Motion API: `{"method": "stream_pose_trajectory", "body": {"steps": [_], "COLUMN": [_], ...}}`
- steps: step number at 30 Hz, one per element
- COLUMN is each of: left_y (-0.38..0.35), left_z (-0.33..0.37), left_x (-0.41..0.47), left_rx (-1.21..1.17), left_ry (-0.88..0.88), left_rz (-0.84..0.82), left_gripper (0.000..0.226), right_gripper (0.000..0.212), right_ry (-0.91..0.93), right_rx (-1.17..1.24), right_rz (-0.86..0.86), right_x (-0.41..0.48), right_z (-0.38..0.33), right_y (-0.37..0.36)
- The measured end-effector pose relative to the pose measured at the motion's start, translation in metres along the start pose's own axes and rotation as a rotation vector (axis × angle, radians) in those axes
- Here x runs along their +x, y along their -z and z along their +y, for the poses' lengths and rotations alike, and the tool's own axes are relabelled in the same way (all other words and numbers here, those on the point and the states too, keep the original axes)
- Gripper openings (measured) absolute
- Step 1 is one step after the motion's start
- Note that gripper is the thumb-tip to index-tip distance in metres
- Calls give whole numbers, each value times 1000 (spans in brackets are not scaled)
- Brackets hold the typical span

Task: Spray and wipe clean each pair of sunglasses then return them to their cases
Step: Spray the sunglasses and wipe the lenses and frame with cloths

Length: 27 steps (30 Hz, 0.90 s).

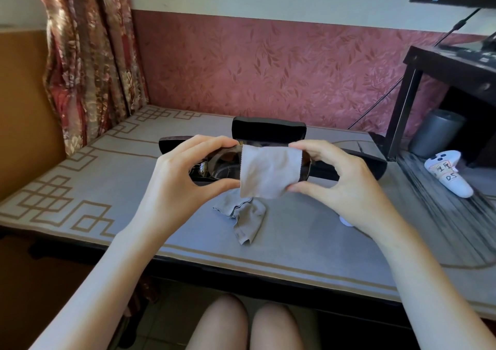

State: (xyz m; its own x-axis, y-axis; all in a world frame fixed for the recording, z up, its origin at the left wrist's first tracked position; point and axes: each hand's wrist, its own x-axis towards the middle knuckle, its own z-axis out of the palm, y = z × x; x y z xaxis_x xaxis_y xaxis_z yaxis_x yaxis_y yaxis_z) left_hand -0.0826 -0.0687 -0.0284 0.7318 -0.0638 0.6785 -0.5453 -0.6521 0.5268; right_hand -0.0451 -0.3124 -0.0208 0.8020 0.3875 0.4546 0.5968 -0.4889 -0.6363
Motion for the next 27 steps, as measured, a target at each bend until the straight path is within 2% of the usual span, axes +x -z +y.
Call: {"method": "stream_pose_trajectory", "body": {"steps": [6,10,13,15,17,22,27], "left_y": [2,15,23,21,14,8,22], "left_z": [-2,1,13,23,30,26,11], "left_x": [0,3,12,22,31,39,35], "left_rx": [16,-58,-108,-60,-28,-30,-153], "left_ry": [-9,5,9,-12,-2,84,191], "left_rz": [-51,-208,-181,-174,-248,-326,-326], "left_gripper": [53,60,60,64,67,30,17], "right_gripper": [50,46,47,48,52,61,61], "right_ry": [54,74,96,129,151,157,111], "right_rx": [28,119,169,135,92,88,110], "right_rz": [6,49,57,66,87,122,124], "right_x": [0,-2,-2,-1,0,-2,-5], "right_z": [3,3,1,0,0,8,9], "right_y": [-3,-3,-5,-9,-12,-14,-15]}}
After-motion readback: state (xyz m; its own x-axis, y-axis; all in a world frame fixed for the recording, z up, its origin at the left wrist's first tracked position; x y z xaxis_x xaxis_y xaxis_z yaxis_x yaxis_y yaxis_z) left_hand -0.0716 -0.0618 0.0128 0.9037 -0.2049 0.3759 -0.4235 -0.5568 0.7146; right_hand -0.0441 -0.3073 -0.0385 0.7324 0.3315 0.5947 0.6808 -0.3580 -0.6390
